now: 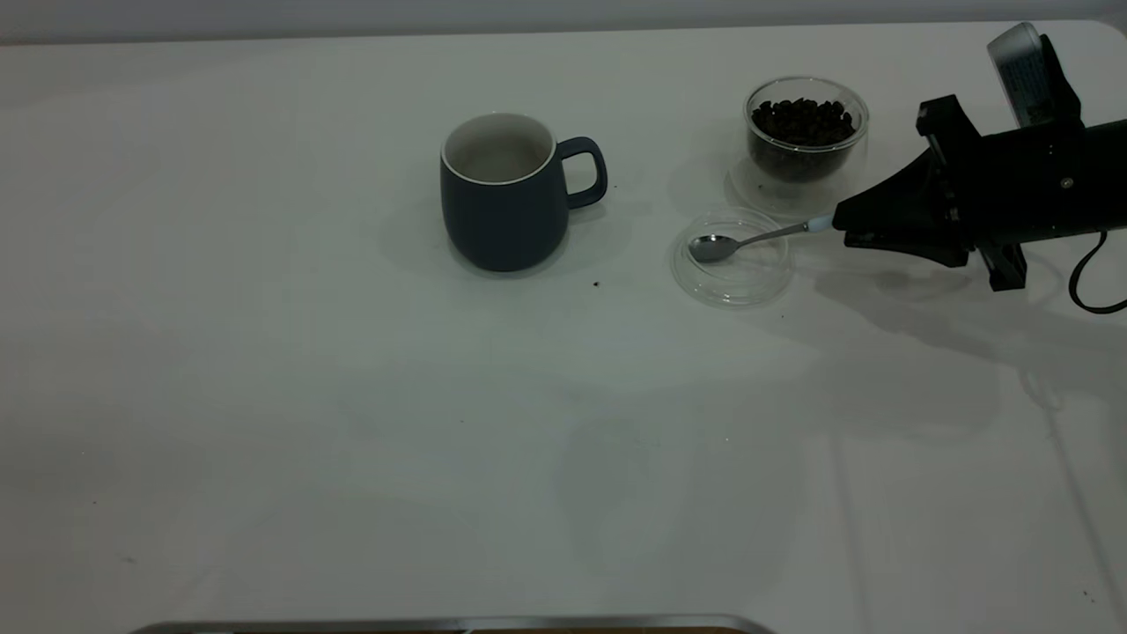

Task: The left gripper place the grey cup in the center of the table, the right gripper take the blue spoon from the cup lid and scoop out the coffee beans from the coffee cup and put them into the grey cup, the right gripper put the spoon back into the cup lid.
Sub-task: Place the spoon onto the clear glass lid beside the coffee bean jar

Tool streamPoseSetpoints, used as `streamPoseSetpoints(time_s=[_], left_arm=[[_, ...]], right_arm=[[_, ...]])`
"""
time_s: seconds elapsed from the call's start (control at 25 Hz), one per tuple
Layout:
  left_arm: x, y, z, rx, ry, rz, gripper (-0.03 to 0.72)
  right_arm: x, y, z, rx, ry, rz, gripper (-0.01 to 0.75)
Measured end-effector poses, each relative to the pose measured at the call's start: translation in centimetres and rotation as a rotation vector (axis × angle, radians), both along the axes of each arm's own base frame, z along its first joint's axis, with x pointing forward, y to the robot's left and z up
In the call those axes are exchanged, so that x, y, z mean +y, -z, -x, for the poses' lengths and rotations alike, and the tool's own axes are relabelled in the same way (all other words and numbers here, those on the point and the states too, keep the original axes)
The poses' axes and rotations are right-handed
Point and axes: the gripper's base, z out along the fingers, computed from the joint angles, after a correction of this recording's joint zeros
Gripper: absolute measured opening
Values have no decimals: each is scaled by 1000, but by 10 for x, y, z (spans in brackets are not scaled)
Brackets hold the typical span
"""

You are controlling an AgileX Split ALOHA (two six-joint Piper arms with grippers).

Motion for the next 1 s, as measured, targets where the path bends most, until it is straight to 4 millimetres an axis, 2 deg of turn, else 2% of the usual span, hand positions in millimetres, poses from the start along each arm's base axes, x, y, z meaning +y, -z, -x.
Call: streamPoseSetpoints(time_s=[0.12,0.32,0.44,0.52,0.8,0.92,1.0], left_arm=[[0,0,0,0,4,-4,517],[0,0,0,0,4,-4,517],[0,0,0,0,4,-4,517],[0,0,0,0,4,-4,517],[0,0,0,0,4,-4,517],[0,0,0,0,4,-4,517],[0,0,0,0,4,-4,517]], right_arm=[[0,1,0,-8,-7,9,309],[0,1,0,-5,-5,9,599],[-1,1,0,2,0,17,696],[-2,2,0,15,8,26,716],[-8,10,7,161,36,110,715],[-12,2,8,203,17,180,710],[-16,-14,6,202,-3,241,708]])
